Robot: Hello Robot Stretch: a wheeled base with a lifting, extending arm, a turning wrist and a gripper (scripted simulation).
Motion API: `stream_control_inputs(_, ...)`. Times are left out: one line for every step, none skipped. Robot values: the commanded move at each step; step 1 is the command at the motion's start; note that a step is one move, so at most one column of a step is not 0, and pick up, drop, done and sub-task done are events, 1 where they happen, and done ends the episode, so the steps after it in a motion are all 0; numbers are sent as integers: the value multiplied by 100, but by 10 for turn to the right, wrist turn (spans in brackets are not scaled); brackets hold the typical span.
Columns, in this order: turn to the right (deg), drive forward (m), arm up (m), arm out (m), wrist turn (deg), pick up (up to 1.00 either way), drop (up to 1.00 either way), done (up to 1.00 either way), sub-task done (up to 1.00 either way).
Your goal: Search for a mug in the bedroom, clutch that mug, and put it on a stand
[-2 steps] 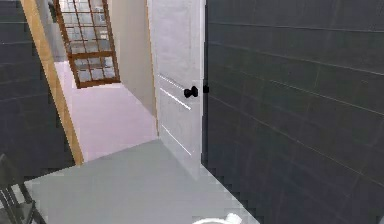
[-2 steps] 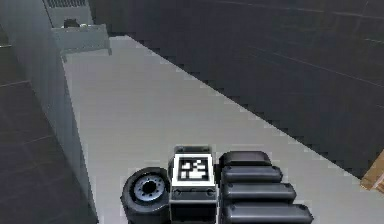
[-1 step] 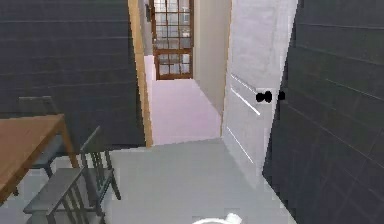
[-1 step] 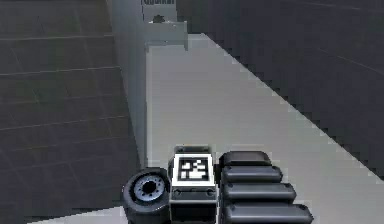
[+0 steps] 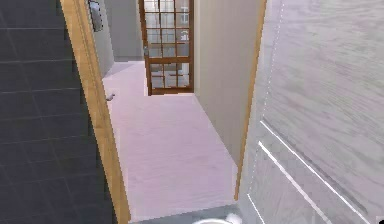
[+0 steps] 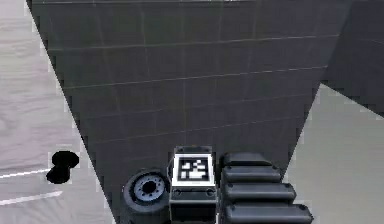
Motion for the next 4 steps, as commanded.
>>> stream_control_inputs(-30, 0, 0, 0, 0, 0, 0, 0, 0)
stream_control_inputs(0, 85, 0, 0, 0, 0, 0, 0, 0)
stream_control_inputs(-240, 0, 0, 0, 0, 0, 0, 0, 0)
stream_control_inputs(0, 100, 0, 0, 0, 0, 0, 0, 0)
